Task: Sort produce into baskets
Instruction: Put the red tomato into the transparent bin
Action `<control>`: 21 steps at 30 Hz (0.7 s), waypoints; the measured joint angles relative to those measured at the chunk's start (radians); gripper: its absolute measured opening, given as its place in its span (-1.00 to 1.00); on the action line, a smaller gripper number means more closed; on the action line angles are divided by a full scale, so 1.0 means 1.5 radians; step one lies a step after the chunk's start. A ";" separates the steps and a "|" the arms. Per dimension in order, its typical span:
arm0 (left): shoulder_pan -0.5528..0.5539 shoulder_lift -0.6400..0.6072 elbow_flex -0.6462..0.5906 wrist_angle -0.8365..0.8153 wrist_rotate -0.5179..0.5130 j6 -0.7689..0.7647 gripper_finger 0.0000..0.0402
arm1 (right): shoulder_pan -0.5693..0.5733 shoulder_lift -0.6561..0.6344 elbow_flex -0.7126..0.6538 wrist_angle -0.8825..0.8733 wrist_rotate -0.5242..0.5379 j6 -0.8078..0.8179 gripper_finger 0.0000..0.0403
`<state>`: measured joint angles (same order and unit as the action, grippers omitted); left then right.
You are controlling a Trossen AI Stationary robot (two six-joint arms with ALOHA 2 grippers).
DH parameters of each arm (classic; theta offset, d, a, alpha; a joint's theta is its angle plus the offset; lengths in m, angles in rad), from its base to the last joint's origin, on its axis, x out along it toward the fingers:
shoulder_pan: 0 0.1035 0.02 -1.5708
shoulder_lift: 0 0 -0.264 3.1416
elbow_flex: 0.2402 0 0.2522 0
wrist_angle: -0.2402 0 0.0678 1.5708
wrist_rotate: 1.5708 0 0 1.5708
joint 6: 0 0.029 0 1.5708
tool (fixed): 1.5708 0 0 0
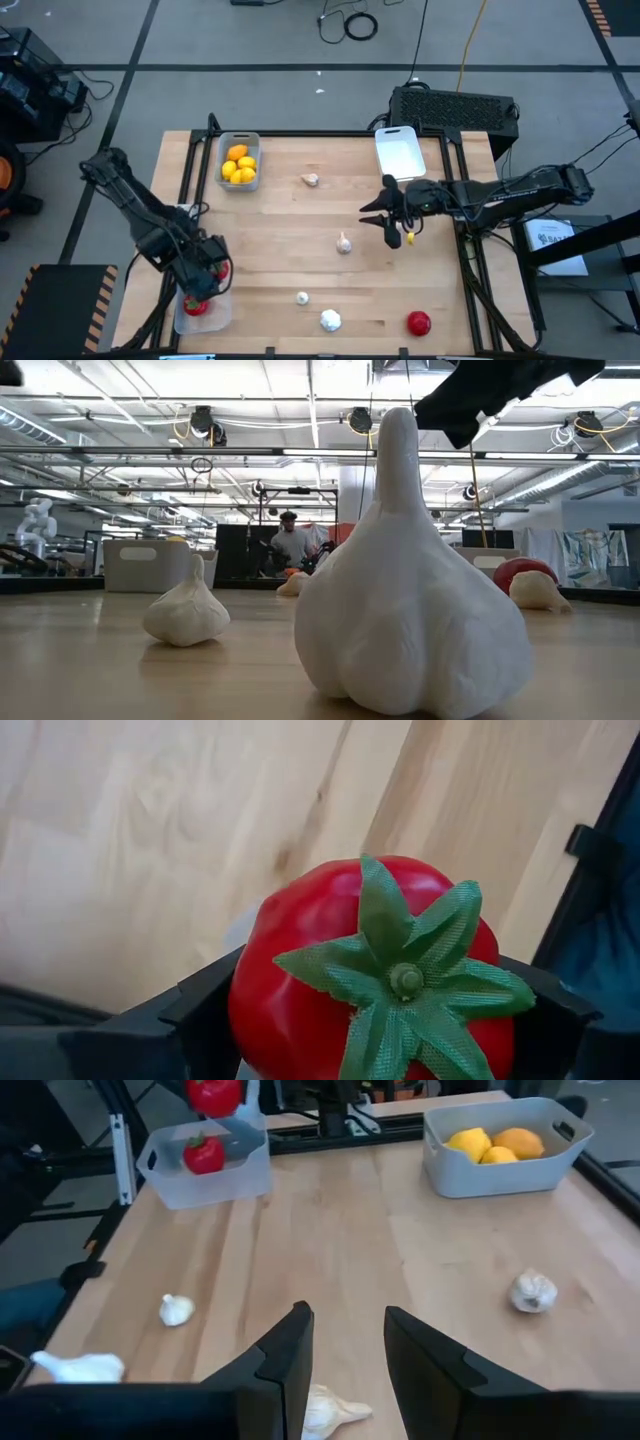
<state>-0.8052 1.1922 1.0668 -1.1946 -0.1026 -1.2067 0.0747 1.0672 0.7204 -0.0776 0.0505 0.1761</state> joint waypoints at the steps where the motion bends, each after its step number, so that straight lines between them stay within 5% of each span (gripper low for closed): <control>1: -0.008 0.002 0.000 0.000 0.006 -0.013 0.57 | -0.004 0.000 0.000 0.000 0.000 -0.004 -0.42; 21: -0.095 0.042 -0.076 0.005 0.070 -0.183 0.64 | -0.054 0.000 0.000 0.000 -0.002 -0.033 -0.42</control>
<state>-0.9478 1.2552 0.9531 -1.1870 0.0025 -1.4806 -0.0065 1.0672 0.7204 -0.0782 0.0478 0.1268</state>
